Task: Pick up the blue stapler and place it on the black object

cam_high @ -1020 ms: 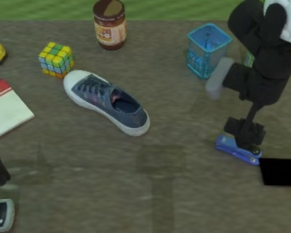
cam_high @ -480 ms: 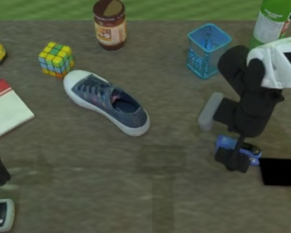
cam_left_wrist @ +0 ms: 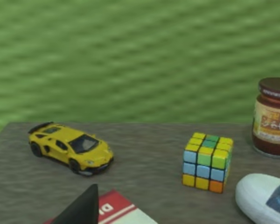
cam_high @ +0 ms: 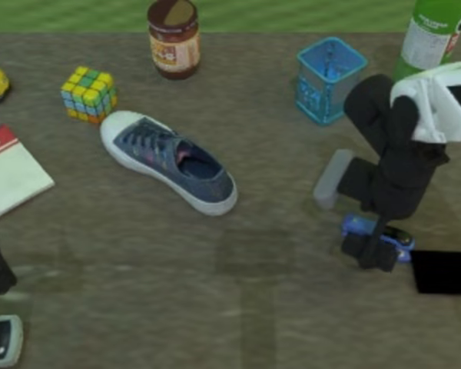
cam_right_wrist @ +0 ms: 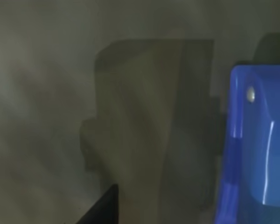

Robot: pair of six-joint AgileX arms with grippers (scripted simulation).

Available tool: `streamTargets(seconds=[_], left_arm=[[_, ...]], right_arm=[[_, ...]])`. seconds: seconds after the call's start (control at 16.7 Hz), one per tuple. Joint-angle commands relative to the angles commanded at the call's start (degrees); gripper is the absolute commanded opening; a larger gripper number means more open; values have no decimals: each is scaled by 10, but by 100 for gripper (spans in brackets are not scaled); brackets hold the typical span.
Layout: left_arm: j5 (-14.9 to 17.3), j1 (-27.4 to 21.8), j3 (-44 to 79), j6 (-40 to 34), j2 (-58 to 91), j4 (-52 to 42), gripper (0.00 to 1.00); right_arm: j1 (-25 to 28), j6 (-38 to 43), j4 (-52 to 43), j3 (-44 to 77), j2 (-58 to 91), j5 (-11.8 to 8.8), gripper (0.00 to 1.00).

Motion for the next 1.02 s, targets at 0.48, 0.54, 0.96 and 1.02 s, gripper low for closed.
streamTargets(seconds=[0.48,0.54,0.96,1.02], left_arm=[[0,0,0,0,0,0,100],[0,0,0,0,0,0,100],[0,0,0,0,0,0,100],[0,0,0,0,0,0,100]], right_arm=[[0,0,0,0,0,0,10],[0,0,0,0,0,0,2],[0,0,0,0,0,0,0],[0,0,0,0,0,0,0]])
